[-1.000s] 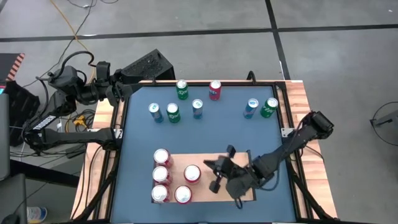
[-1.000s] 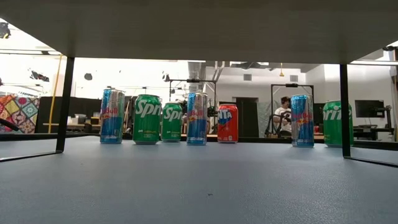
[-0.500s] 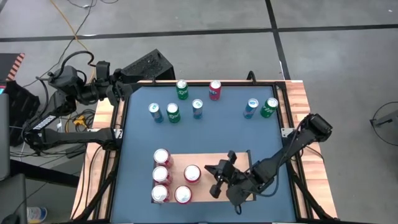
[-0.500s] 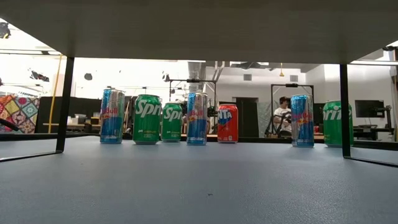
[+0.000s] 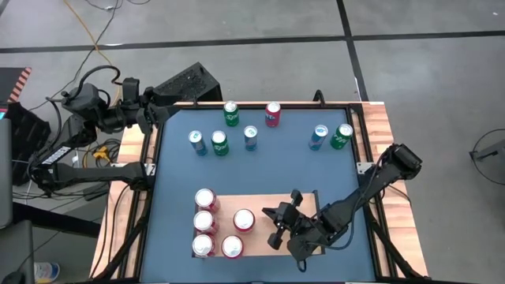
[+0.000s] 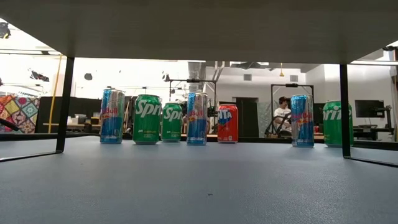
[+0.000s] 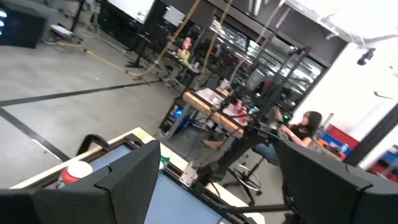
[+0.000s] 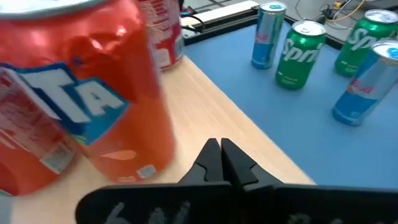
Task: Place canned beverage on shelf
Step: Put the bottom orange soda can on the shelf aligned with the other orange soda can
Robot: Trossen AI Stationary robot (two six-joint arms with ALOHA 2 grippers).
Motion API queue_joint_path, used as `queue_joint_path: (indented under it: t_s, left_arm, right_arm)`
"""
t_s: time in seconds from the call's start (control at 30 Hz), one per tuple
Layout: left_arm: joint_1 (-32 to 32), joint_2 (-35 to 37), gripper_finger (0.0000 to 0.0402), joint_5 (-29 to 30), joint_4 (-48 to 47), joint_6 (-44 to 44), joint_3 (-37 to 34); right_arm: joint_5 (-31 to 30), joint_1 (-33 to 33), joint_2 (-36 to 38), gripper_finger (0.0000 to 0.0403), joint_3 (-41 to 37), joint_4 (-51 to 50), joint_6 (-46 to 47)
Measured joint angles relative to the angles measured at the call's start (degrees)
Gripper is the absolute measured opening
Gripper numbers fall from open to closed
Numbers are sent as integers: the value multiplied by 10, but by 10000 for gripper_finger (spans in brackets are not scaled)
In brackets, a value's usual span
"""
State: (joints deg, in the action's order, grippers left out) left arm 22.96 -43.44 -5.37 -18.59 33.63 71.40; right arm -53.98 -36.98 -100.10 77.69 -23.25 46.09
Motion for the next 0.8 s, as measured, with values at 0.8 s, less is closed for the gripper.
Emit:
queue_joint_path:
  t_s: [0.8]
  left_arm:
    - [0,0,309,39,0,0,0]
  right_arm:
    - [74,20,53,0,0,-18,-176]
